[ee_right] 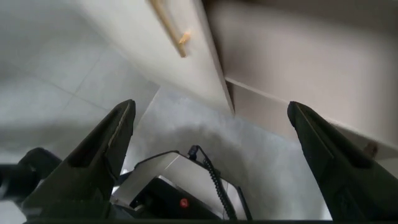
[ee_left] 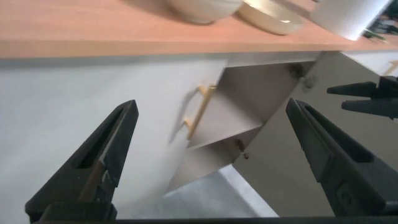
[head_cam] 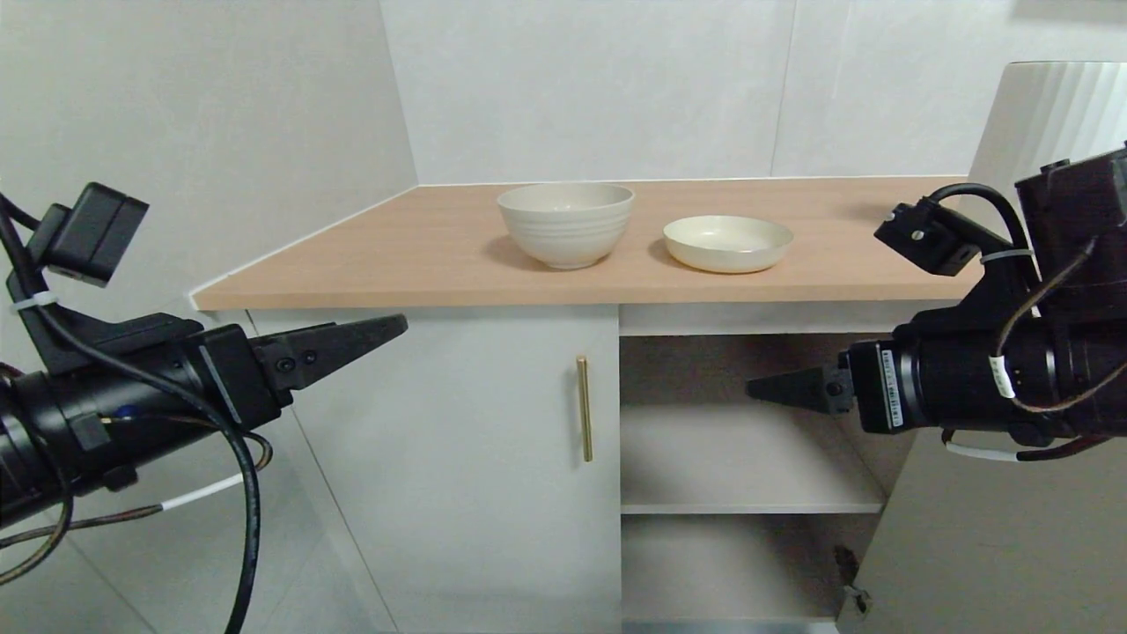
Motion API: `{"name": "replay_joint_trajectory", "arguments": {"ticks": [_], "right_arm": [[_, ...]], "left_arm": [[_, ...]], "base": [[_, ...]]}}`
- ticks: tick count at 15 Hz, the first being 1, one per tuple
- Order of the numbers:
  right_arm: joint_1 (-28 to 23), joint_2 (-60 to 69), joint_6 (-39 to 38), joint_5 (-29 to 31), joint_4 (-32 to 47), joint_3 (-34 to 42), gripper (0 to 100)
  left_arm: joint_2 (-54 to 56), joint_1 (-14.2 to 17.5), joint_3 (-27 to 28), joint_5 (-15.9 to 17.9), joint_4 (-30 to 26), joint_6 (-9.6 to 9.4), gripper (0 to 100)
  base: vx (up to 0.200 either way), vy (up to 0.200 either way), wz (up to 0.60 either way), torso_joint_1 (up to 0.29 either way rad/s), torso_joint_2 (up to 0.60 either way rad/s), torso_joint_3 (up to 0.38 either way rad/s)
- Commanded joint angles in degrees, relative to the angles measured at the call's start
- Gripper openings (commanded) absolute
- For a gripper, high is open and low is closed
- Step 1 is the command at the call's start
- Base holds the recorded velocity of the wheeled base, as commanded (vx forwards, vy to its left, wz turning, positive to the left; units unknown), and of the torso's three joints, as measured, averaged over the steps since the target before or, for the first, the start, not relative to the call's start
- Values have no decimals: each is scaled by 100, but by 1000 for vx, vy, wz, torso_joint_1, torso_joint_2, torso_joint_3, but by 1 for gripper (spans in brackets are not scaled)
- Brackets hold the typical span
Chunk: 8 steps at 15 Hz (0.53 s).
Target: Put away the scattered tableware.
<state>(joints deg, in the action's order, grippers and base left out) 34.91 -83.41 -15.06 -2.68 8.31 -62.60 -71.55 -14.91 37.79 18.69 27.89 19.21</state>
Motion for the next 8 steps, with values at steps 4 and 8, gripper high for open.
{"name": "replay_joint_trajectory", "arguments": {"ticks": [4, 8], "right_arm": [[-2, 132, 108, -13, -5, 81, 100], [-11, 123, 108, -13, -14, 72, 100]], "left_arm": [[-8, -3, 9, -6, 15, 12, 100], [-263, -3, 9, 38, 15, 21, 100]], "base": [[0, 0, 0, 0, 0, 0], [0, 0, 0, 50, -193, -191]]}}
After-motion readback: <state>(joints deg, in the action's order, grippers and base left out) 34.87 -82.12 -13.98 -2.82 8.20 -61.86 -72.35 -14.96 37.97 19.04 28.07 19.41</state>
